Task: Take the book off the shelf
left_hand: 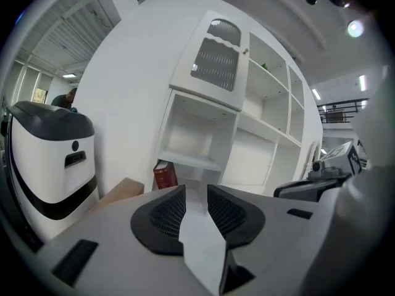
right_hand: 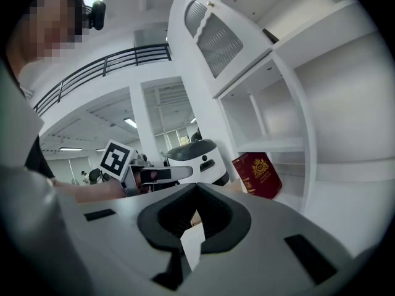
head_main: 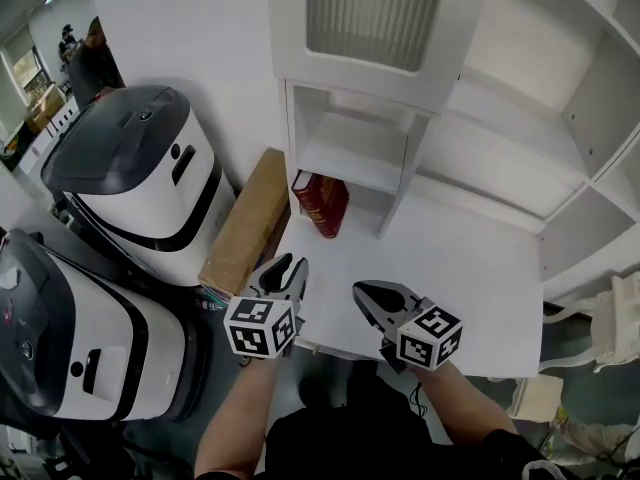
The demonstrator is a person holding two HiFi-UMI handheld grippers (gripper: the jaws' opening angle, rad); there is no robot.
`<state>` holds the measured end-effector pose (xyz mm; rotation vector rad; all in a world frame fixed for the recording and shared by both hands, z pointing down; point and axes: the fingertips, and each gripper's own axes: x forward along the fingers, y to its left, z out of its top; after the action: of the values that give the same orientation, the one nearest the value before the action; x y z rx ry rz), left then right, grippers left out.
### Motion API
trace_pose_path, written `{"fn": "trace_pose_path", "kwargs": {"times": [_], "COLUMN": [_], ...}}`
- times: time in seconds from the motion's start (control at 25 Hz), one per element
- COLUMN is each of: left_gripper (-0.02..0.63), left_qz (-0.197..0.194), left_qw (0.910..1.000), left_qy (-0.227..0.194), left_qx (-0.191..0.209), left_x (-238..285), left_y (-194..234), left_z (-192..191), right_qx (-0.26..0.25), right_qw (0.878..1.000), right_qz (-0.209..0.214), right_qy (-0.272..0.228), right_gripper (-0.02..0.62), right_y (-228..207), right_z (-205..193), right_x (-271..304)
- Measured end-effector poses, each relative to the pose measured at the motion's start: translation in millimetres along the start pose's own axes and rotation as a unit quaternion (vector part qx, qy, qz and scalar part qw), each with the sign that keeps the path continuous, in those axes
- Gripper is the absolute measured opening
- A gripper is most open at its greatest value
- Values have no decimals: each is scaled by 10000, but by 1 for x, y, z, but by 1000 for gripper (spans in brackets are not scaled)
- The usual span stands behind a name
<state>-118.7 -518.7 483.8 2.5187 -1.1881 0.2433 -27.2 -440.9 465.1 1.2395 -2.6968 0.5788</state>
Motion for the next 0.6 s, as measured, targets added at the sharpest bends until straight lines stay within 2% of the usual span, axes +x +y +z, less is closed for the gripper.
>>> {"fn": "trace_pose_path", "kwargs": {"times": [0.24, 0.6], "left_gripper": [147, 195], "left_qz": [-65, 308], "left_qw": [9998, 9983], "left_qy": [43, 286], "left_qx": [-169, -410], "left_x": [58, 144], "left_y": [12, 32], "left_z": [-5, -22], "right_qx": [-23, 180], "right_qw": [9999, 9983], "right_qz": [59, 251], "right_qy": [130, 491], "right_gripper": [14, 14], "right_y": [-42, -114], "right_z": [2, -12], "right_x": [9, 20]}}
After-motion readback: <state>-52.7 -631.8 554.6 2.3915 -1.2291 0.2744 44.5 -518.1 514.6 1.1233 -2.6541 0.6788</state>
